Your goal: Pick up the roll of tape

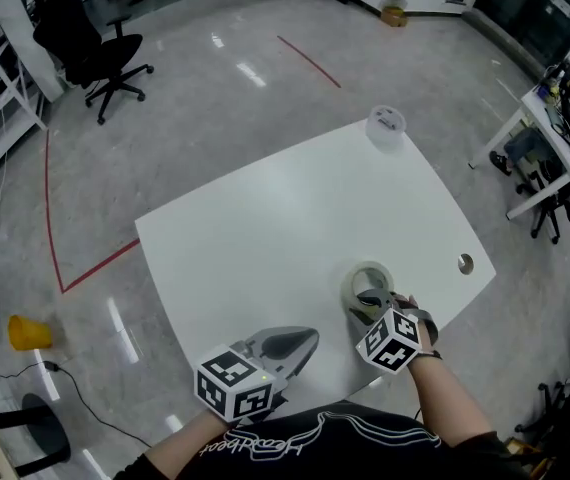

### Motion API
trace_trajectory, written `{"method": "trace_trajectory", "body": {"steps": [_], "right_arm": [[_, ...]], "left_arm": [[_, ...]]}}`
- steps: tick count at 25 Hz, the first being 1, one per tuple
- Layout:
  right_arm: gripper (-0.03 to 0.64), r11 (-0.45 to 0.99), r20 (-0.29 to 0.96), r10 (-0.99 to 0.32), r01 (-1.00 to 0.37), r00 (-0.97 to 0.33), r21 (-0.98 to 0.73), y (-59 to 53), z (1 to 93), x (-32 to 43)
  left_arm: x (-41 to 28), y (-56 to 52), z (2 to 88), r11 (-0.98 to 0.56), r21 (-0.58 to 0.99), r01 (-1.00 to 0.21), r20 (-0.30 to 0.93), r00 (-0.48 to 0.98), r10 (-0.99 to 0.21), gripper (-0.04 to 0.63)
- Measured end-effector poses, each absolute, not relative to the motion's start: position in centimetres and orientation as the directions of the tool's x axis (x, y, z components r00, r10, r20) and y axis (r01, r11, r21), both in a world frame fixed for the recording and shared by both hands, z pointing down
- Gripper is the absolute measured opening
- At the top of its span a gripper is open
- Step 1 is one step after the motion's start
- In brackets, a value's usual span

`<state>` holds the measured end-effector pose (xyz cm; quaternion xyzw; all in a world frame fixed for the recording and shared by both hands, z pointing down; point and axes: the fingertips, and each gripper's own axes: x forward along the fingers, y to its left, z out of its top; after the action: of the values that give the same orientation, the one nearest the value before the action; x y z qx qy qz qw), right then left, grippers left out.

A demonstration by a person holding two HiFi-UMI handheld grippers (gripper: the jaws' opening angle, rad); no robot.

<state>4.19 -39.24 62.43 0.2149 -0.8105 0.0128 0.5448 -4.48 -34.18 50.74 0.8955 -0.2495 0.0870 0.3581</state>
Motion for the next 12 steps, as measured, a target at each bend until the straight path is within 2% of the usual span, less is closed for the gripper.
{"method": "trace_trajectory", "body": {"steps": [5,12], "right_arm": [[0.095,0.882,0.866,-0.350,-0.437,-0.358,0.176,-39.7,62.1,4.3],[0.094,0.816,0.711,-0.417,-0.578,-0.567,0.017,-39.4,57.1,2.6]], "left_arm": [[-4.2,-33.9,50.4,-0.628,0.590,-0.507,0.330,0.862,-0.386,0.003],[-4.4,-33.7,49.0,-0.639,0.565,-0.522,0.319,0.852,-0.414,0.003]]}}
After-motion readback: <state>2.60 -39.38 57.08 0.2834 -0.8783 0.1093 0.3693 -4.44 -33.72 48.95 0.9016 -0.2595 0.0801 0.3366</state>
